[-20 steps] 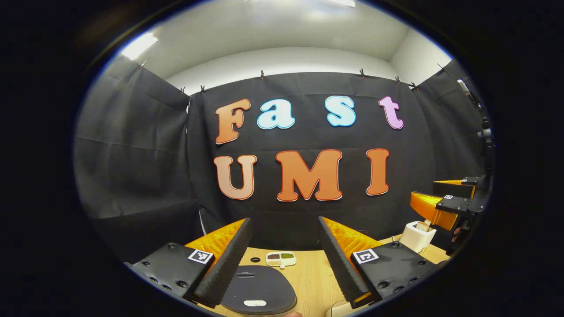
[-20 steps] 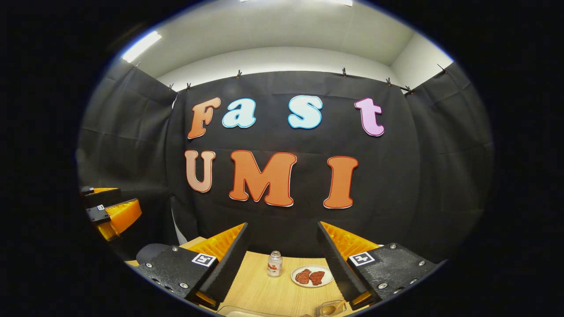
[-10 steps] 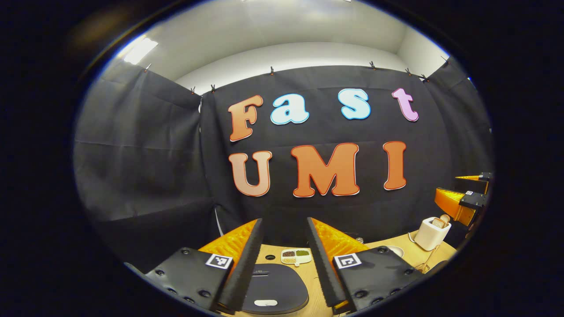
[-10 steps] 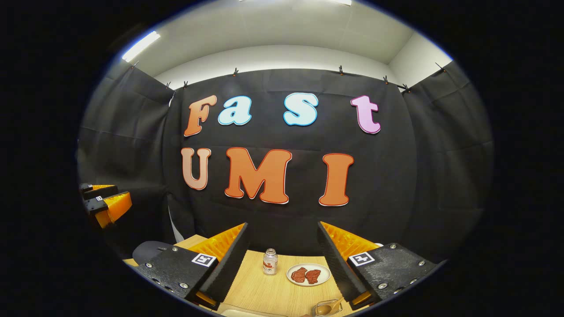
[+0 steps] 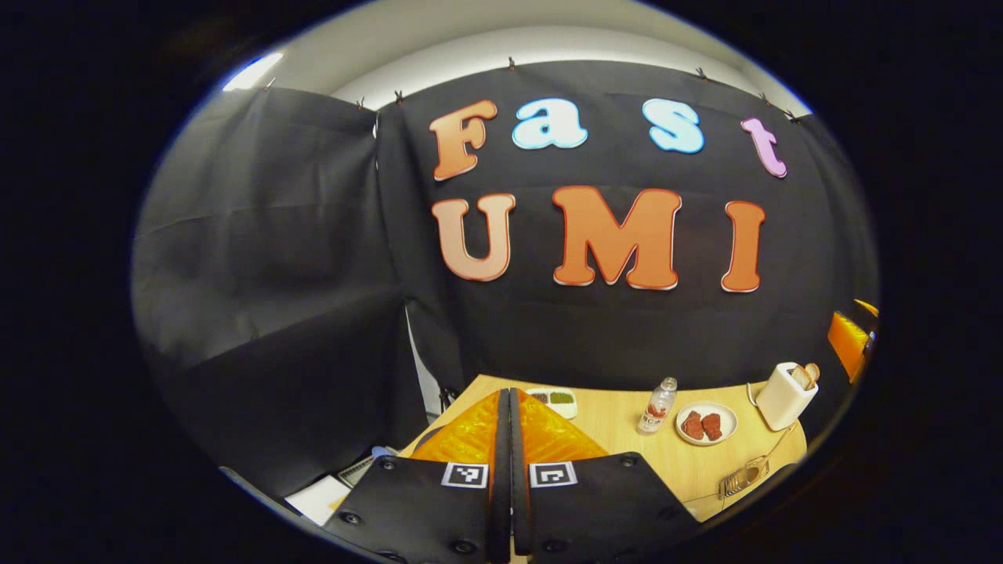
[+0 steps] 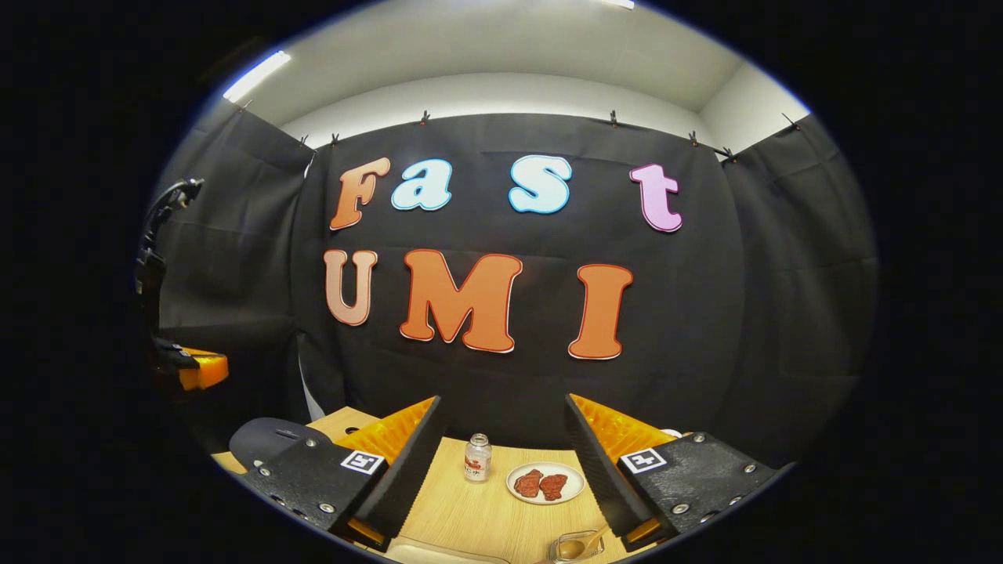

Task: Close the left gripper, press the button to open the rice cooker; take a wooden spoon from the chopstick holder with the right hand, scoop a spoonful of rice and pour it into the rice cooker, then put the wooden spoon back into the chopstick holder.

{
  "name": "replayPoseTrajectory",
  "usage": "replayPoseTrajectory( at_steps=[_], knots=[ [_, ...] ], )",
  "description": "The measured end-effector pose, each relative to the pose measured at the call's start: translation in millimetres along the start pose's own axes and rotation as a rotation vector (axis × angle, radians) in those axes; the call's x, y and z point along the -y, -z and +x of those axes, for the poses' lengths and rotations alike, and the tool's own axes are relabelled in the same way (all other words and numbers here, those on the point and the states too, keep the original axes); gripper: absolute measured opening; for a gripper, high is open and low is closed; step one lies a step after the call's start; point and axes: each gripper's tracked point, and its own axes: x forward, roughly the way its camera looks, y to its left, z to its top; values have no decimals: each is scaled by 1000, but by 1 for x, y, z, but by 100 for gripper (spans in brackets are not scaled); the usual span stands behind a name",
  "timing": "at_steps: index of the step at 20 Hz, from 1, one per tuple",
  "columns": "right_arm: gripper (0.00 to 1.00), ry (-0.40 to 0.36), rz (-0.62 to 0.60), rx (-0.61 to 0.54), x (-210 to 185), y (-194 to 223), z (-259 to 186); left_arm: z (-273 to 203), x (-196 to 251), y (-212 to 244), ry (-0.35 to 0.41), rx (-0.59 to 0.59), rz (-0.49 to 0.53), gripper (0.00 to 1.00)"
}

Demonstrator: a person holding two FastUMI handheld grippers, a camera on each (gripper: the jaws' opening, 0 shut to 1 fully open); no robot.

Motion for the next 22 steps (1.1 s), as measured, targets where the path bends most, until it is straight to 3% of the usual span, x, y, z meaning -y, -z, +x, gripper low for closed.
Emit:
replayPoseTrajectory(
  at_steps=[7,15,22],
  knots=[
    [94,22,-5,-35,11,16,2,33,-16,62,23,-336,-108,6],
    [94,60,4,-107,30,46,6,40,-9,145,124,-748,-319,5],
    [94,73,25,-172,37,71,11,31,-7,205,116,-964,-418,5]
  ],
)
